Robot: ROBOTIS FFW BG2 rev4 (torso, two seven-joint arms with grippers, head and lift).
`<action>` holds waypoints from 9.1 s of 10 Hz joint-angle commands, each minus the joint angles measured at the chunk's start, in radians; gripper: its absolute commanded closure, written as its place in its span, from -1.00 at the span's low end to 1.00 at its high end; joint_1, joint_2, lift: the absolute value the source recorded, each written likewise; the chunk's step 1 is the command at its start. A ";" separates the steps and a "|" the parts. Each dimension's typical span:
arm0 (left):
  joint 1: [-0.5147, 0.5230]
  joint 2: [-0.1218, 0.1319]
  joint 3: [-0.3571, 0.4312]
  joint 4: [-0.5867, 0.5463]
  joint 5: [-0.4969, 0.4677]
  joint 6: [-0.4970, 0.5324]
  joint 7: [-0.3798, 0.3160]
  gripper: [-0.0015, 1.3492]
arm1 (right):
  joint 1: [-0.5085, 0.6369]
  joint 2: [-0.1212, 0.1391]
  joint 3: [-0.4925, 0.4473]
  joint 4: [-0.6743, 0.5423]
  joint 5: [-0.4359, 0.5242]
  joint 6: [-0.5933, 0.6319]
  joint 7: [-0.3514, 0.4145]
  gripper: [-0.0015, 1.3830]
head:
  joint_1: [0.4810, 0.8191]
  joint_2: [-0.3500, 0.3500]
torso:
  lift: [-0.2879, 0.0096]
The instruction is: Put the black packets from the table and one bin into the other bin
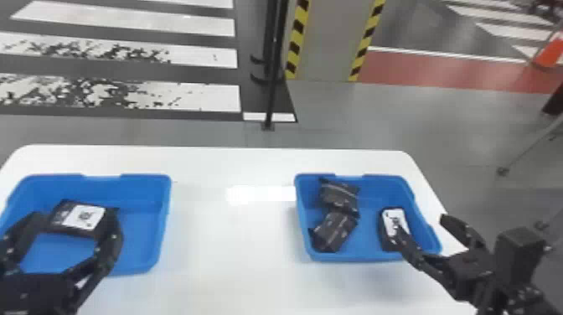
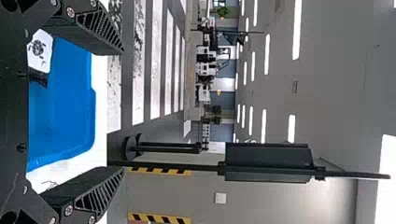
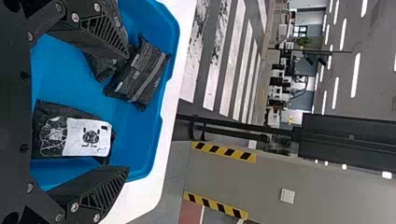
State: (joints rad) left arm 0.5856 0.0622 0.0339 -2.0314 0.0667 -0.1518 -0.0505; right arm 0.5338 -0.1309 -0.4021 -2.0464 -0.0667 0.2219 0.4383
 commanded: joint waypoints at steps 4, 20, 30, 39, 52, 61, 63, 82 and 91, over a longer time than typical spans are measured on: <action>-0.274 0.027 0.233 0.052 -0.294 0.397 -0.339 -0.77 | 0.065 0.013 0.025 -0.034 -0.057 -0.031 0.010 -0.73 | 0.27 -0.32 | 0.20; -0.726 0.265 0.002 0.671 -0.414 0.606 -0.536 -0.78 | 0.021 -0.016 0.151 0.077 -0.127 -0.028 0.045 -0.73 | 0.27 0.31 | 0.20; -0.730 0.251 -0.020 0.683 -0.354 0.736 -0.537 0.80 | 0.021 -0.018 0.151 0.111 -0.181 -0.033 0.060 -0.73 | 0.27 0.34 | 0.20; -0.429 0.142 0.150 0.062 0.123 0.748 -0.562 0.80 | -0.028 -0.042 0.197 -0.004 -0.232 0.060 0.065 -0.73 | 0.27 0.01 | 0.20; -0.409 0.131 -0.100 0.131 0.693 0.616 -0.595 0.80 | -0.470 -0.119 0.633 -0.066 -0.532 0.281 0.049 -0.67 | 0.27 0.16 | 0.20; -0.404 0.133 -0.120 0.101 0.693 0.581 -0.614 0.80 | -0.465 -0.119 0.609 -0.014 -0.472 0.247 0.010 -0.33 | 0.27 0.14 | 0.20; -0.399 0.133 -0.124 0.101 0.695 0.586 -0.614 0.80 | -0.477 -0.118 0.609 -0.012 -0.452 0.249 0.011 0.54 | 0.27 0.10 | 0.20; -0.333 0.123 -0.050 0.101 0.717 0.498 -0.609 -0.82 | -0.284 -0.090 0.115 0.018 -0.169 0.215 -0.013 0.76 | 0.27 -0.56 | 0.20; -0.109 0.019 0.032 0.013 0.458 0.100 -0.339 -0.82 | -0.016 -0.003 0.051 -0.122 -0.141 -0.121 -0.016 -0.72 | 0.27 -0.63 | 0.20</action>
State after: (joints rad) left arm 0.4440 0.0986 0.0481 -2.0164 0.5815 0.0069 -0.3955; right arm 0.4888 -0.1435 -0.3583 -2.1446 -0.2029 0.1071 0.4212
